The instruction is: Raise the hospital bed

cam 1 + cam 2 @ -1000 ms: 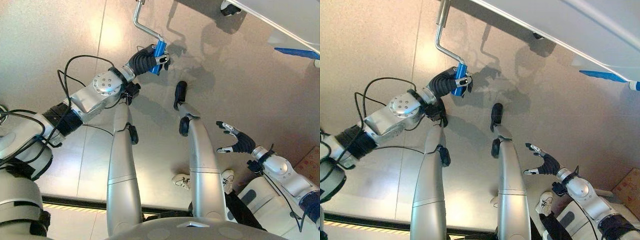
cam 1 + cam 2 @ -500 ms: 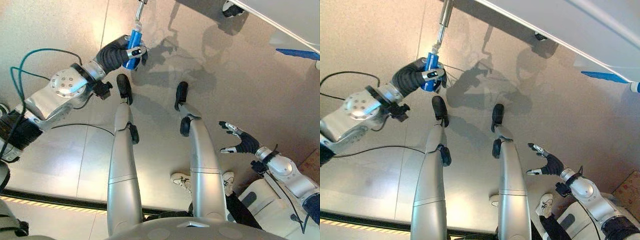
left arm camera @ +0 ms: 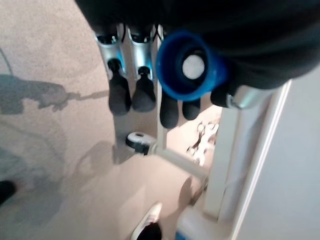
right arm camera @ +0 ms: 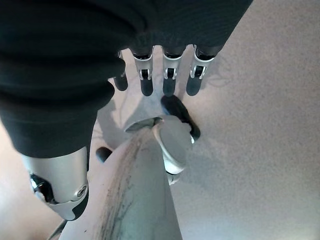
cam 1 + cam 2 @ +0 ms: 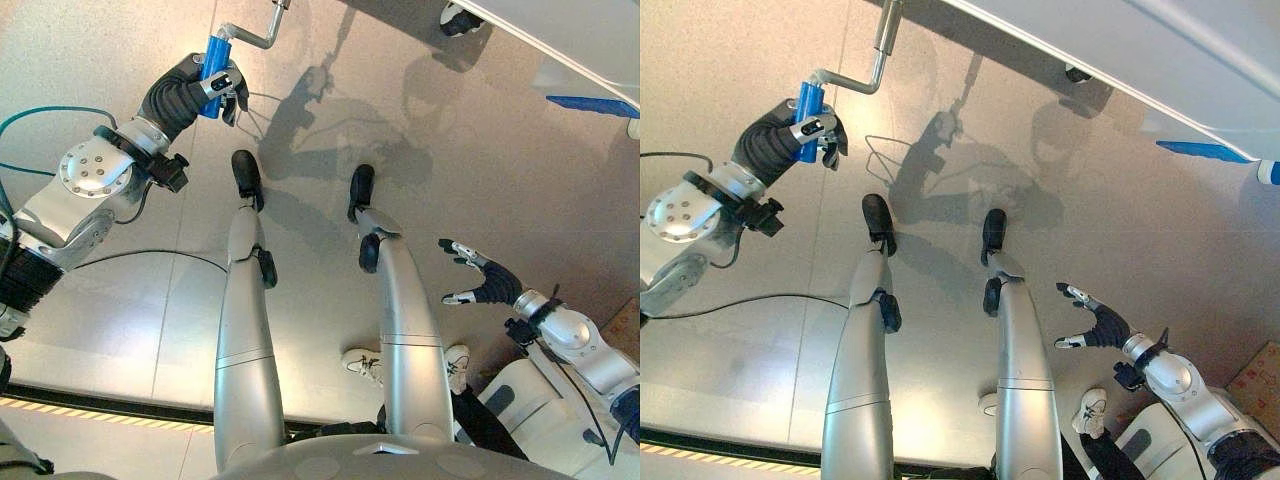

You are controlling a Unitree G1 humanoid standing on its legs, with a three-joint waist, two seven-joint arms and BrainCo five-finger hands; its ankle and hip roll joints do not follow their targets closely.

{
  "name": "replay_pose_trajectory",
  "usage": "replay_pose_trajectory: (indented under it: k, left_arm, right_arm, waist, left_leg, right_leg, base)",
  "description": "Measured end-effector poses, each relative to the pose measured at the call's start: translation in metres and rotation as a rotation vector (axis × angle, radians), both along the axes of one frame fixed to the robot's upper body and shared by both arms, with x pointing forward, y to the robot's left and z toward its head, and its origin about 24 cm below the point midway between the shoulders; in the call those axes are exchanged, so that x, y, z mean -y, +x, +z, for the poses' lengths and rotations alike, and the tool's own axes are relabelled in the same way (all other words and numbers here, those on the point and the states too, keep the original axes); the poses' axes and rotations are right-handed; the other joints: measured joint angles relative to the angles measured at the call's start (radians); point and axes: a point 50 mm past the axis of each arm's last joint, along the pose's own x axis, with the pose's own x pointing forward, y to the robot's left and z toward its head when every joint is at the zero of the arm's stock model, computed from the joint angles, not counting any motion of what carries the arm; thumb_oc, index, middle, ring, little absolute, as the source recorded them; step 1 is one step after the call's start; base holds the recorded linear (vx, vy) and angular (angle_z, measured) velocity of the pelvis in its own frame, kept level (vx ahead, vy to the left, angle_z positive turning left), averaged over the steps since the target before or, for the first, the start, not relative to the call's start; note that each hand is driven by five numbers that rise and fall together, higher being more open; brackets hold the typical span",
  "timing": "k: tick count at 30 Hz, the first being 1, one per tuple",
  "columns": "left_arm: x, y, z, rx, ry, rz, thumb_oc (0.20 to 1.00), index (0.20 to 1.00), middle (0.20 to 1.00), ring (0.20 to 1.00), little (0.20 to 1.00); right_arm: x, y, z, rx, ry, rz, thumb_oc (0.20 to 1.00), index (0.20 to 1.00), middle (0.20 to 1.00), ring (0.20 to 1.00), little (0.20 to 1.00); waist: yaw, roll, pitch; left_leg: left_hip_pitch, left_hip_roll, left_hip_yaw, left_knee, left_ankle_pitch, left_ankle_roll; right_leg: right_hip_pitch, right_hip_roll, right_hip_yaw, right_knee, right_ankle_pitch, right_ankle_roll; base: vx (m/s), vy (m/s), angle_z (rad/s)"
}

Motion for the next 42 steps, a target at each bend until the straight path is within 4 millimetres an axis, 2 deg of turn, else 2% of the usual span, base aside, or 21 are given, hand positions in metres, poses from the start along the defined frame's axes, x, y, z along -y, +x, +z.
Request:
replay_pose_trajectory:
  k: [8, 17, 25, 33, 42]
  left_arm:
    - [-0.015, 0.008, -0.004, 0.025, -0.056, 0.094, 0.2, 0.2, 0.2, 0.2, 0.2]
    - [-0.023, 0.04, -0.022, 0.019, -0.174, 0.259, 0.2, 0.2, 0.2, 0.2, 0.2]
    - [-0.027, 0.066, -0.04, -0.042, -0.162, 0.424, 0.2, 0.2, 0.2, 0.2, 0.2]
    - [-0.012, 0.085, -0.051, -0.091, -0.163, 0.514, 0.2, 0.2, 0.2, 0.2, 0.2]
    - [0.0, 0.091, -0.055, -0.096, -0.103, 0.555, 0.2, 0.2, 0.2, 0.2, 0.2]
  right_arm:
    - [0.002, 0.002, 0.004, 0.016, 0.0, -0.008, 1.0, 1.0, 1.0, 1.0, 1.0]
    - [-0.006, 0.003, 0.006, 0.032, 0.019, 0.017, 1.0, 1.0, 1.0, 1.0, 1.0]
    - [-0.015, 0.006, 0.006, 0.032, 0.028, 0.053, 1.0, 1.0, 1.0, 1.0, 1.0]
    - [-0.023, 0.007, 0.002, 0.018, 0.032, 0.083, 1.0, 1.0, 1.0, 1.0, 1.0]
    - [-0.029, 0.01, 0.002, 0.02, 0.041, 0.102, 1.0, 1.0, 1.0, 1.0, 1.0]
  waist:
    - [-0.001, 0.0, 0.0]
    - [-0.019, 0.0, 0.0]
    - [-0.055, -0.003, 0.001]
    - [-0.072, -0.007, 0.003]
    - [-0.084, -0.022, 0.01]
  left_leg:
    - [-0.003, 0.003, -0.009, 0.0, -0.003, -0.003]
    - [-0.014, 0.004, -0.023, 0.003, -0.004, -0.004]
    - [-0.033, 0.01, -0.028, 0.013, -0.008, -0.004]
    - [-0.037, 0.019, -0.033, 0.024, -0.013, -0.008]
    - [-0.037, 0.025, -0.033, 0.032, -0.016, -0.011]
  right_leg:
    - [0.01, 0.001, -0.013, -0.014, 0.0, -0.001]
    - [0.014, 0.007, -0.024, -0.023, 0.0, -0.001]
    - [0.011, 0.013, -0.038, -0.037, 0.003, -0.003]
    - [0.011, 0.023, -0.04, -0.037, 0.006, -0.006]
    - [0.01, 0.03, -0.039, -0.035, 0.008, -0.009]
  base:
    - [0.01, 0.054, 0.0]
    - [0.0, 0.02, 0.0]
    - [0.0, -0.002, 0.0]
    - [0.0, -0.031, -0.02]
    - [0.0, -0.011, 0.0]
